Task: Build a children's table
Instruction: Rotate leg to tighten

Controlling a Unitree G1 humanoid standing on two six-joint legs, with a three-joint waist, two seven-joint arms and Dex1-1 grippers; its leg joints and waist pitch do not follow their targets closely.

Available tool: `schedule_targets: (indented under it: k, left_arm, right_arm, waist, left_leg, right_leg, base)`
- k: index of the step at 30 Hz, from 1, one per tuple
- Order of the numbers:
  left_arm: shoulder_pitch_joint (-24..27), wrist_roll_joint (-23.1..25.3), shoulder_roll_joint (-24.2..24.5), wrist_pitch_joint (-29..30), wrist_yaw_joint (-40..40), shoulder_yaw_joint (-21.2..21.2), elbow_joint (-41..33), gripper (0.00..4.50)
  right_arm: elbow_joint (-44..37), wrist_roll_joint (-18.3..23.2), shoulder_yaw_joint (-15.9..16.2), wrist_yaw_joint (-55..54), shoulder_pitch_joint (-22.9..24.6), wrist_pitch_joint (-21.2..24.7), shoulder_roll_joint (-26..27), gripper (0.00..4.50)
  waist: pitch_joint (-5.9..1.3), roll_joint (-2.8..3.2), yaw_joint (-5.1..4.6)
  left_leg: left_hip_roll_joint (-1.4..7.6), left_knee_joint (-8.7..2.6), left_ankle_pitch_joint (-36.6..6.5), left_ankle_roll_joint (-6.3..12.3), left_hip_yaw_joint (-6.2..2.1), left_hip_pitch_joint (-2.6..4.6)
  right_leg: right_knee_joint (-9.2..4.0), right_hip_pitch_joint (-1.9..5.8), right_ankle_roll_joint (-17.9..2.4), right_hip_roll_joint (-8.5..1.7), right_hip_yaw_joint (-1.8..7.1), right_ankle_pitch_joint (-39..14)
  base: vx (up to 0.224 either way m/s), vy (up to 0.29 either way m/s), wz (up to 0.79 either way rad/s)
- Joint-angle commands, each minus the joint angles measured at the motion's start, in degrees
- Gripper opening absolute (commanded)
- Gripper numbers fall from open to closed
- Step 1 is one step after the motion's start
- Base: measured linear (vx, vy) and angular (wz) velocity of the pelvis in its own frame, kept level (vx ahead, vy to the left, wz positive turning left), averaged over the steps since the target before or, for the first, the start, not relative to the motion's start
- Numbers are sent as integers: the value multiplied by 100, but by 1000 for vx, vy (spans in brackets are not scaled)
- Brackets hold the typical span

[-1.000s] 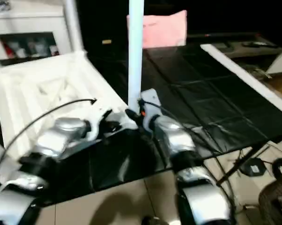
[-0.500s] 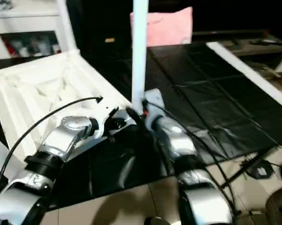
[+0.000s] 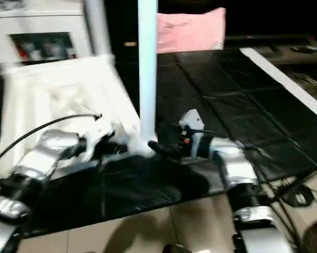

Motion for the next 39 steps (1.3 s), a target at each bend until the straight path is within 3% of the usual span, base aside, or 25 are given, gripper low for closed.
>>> schedule_targets:
  k: [1,4,9,11,33,39]
  left_arm:
    - [-63,-53,70,-180,-668,-302,-181,0]
    - [-99,-69,150,-266,-980,-420,-154,0]
    - [-105,-76,206,-380,-1289,-515,-166,0]
    - [-104,-101,219,-370,-1341,-533,-195,0]
    - [-41,-12,240,-378,-1455,-652,-328,0]
    - [-49,97,200,-103,-1086,-604,-201,0]
  right_arm:
    - [-228,64,224,509,24,-69,-178,439]
    - [-268,-17,387,767,41,-314,-226,439]
    - [-285,51,526,1189,9,-125,-237,439]
    - [-288,73,561,1286,-6,-57,-243,405]
    - [-12,79,870,1916,-146,214,-284,231]
    - [-29,140,790,1511,-109,709,-147,198]
  waist:
    - [-419,18,7]
    - [-431,7,57]
    - [-416,-9,135]
    - [-417,-22,139]
    - [-435,-76,156]
    - [-432,-80,160]
  left_leg:
    - [-104,-391,-967,451,227,-61]
    - [-100,-387,-846,464,241,-73]
    - [-114,-395,-914,417,271,-59]
    - [-115,-398,-920,396,278,-59]
    - [-117,-382,-792,379,295,-64]
    - [-117,-383,-832,355,297,-53]
  right_leg:
    - [-348,448,-897,-172,270,-2076]
    - [-294,469,-984,-174,297,-1811]
    - [-308,462,-913,-160,343,-2042]
    - [-306,458,-877,-159,352,-2087]
    - [-299,453,-807,-150,362,-2115]
    - [-312,446,-781,-148,359,-2204]
  base:
    - [0,0,0]
    - [0,0,0]
    - [0,0,0]
    - [0,0,0]
    - [0,0,0]
    - [0,0,0]
